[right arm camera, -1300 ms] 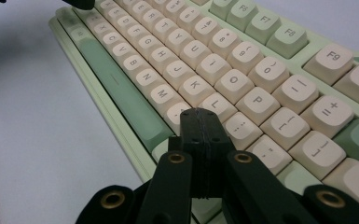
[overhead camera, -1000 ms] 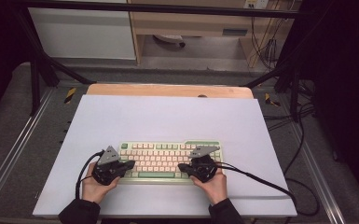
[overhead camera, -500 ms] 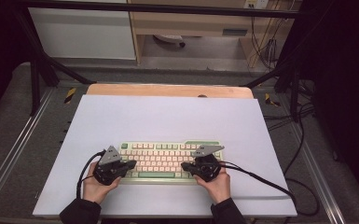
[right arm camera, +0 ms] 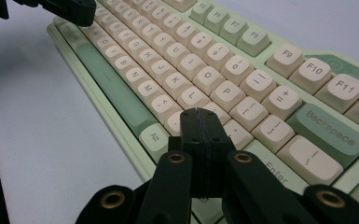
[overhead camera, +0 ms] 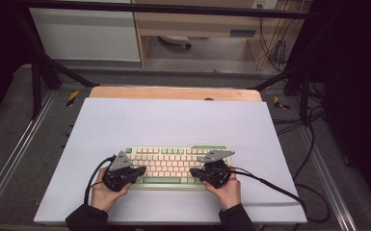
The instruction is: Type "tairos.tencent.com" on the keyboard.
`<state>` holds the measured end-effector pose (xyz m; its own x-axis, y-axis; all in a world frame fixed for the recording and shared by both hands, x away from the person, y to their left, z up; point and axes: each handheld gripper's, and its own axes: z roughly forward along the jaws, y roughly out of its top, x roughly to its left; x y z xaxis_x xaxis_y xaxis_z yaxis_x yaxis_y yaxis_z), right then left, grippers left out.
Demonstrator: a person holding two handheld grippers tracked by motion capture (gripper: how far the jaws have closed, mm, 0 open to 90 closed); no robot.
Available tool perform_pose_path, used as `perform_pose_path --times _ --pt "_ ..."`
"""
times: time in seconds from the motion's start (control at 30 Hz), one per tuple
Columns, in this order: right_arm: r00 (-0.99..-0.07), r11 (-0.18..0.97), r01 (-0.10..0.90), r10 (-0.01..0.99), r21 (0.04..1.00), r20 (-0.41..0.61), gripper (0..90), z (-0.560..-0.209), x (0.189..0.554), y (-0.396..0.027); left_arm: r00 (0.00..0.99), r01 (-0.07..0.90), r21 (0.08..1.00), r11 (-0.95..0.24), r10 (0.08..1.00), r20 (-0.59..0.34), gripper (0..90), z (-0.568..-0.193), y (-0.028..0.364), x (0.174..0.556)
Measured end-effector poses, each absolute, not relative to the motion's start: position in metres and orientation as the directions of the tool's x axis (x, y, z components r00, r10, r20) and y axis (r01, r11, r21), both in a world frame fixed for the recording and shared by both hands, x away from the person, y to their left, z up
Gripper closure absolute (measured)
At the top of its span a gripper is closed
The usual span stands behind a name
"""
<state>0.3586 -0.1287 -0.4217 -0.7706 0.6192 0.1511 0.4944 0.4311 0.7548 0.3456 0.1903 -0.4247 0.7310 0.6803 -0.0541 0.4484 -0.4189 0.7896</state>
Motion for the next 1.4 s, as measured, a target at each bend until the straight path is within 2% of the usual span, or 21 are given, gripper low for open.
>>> perform_pose_path --times 0.83,1.4 --pt "-0.770 0.432 0.495 0.621 0.754 0.149 90.0 -0.421 0.359 -0.129 0.748 0.446 0.773 -0.452 0.662 -0.045 89.7 -0.435 0.173 0.348" --pt "-0.767 0.425 0.494 0.624 0.758 0.150 90.0 -0.418 0.358 -0.130 0.740 0.434 0.801 -0.412 0.670 -0.056 89.6 -0.423 0.193 0.341"
